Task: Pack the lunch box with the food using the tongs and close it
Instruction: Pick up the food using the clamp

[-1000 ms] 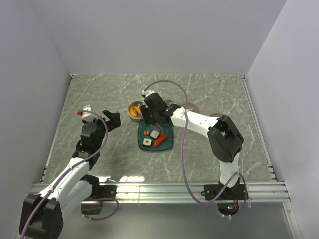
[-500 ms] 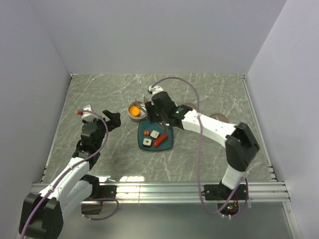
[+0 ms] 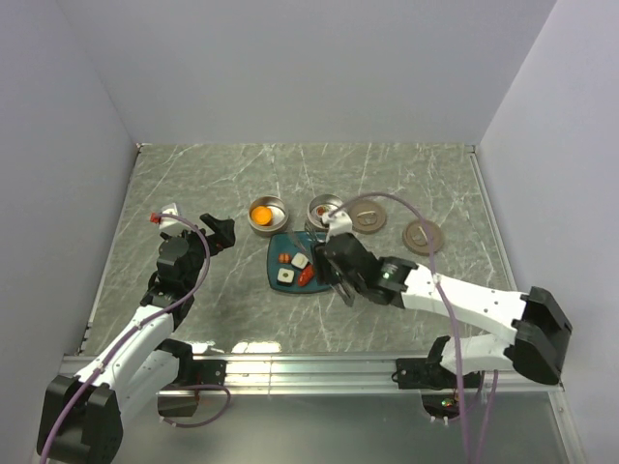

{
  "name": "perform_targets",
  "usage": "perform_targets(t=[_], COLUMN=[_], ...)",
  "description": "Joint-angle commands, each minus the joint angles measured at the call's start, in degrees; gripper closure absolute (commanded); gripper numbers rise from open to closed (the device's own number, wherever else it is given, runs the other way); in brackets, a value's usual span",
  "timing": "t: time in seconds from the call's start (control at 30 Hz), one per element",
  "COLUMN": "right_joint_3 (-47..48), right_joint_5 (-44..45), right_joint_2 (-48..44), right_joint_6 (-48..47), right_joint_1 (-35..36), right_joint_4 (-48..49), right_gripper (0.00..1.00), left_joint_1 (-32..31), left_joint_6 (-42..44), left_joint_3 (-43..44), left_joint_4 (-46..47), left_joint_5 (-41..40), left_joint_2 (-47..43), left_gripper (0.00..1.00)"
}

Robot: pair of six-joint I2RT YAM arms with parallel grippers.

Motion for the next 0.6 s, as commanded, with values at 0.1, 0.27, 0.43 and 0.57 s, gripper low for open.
perform_targets(t=[0.1,0.27,0.43,0.57], right_joint_3=[-7.39,-8.45,-9.51,-11.88], right_joint_5=[8.38,11.82,11.73,8.66], right_joint_2=[-12.06,-15.5,-13.93,-12.34], right_joint_6=[11.55,17.54,21.75,23.6], right_joint_1=[6.23,10.98,12.48,12.57], right_joint_4=[-6.74,-12.19,-14.66,-12.13], right_gripper=[0.45,0.45,0.45,0.45], left_joint_1=[0.35,0.35,0.35,0.35], left_joint_6=[-0.15,-0.15,-0.23,-0.15], left_joint_3=[0.46,0.38,0.46,0.64], left_joint_4=[2.52,2.43,2.43,2.43], left_joint_5=[1.61,1.7,1.96,2.23], left_joint_2=[0.09,-0.26,-0.18,0.26], left_gripper=[0.0,0.01,0.01,0.01])
